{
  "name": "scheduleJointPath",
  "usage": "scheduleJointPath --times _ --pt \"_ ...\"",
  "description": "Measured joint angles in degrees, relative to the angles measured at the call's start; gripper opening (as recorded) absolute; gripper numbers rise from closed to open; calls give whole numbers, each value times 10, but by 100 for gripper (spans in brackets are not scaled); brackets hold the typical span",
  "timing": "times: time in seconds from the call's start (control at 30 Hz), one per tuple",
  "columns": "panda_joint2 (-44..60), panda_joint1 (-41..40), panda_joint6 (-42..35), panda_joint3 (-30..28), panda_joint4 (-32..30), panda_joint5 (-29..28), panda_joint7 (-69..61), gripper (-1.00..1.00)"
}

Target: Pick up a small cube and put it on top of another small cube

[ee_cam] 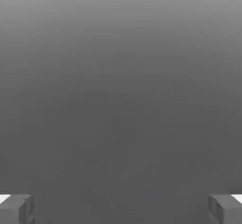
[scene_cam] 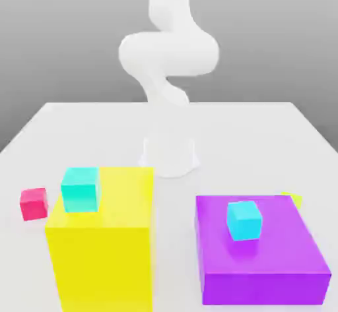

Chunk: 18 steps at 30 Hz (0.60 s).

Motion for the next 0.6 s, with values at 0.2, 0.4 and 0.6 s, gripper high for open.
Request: scheduleJointPath --times 0.2,0.4,0.6 --pt "72 83 47 -4 -45 -11 -146 0" --pt "142 161 93 -9 -88 -18 -292 0" --pt "212 235 140 -11 -132 -20 -440 0"
